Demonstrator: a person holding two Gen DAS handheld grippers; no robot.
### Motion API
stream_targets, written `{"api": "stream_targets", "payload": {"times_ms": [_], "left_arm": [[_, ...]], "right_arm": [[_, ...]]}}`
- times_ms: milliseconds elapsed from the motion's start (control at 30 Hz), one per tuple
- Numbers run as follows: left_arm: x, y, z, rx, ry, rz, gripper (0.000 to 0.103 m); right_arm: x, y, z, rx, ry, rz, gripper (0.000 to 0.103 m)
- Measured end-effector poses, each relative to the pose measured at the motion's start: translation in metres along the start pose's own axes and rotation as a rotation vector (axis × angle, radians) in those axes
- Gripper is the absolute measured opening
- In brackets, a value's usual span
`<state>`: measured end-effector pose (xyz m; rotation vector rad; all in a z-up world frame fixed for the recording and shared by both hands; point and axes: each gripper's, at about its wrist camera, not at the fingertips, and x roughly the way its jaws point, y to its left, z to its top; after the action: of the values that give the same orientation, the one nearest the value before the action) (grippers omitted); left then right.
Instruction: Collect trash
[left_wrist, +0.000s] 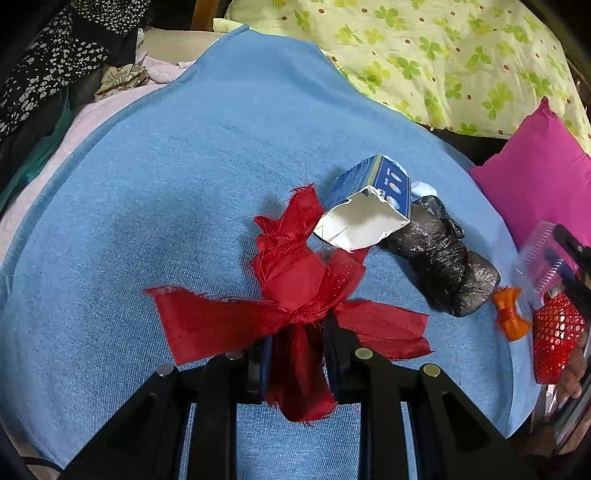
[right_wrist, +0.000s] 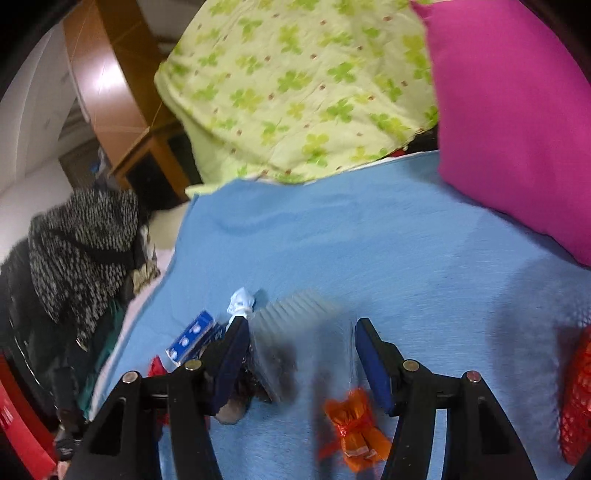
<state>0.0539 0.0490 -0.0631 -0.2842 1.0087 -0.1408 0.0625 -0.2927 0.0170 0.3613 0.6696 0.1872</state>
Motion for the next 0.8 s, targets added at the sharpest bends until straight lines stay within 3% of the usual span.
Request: {"api": "stream_targets", "payload": {"times_ms": [267,500,800], "left_arm": [[-0.011,-0.012,-0.011,0.043,-0.013,-0.049,0.025],[-0.002,-0.026,-0.018,0.112,0.029,-0.065,0.025],[0.003,-0.025,-0.014,0.102,0.042,-0.078,0.027]], "right_arm": [[-0.025,-0.028,0.002,0.069,-0.073,0.039,0.062],[-0.005,-0.057,0.0,0.103,-0.111,-0.01,0.062],[0.008,-0.068,-0.002,0.103,-0.015,-0.068,0.065]]}}
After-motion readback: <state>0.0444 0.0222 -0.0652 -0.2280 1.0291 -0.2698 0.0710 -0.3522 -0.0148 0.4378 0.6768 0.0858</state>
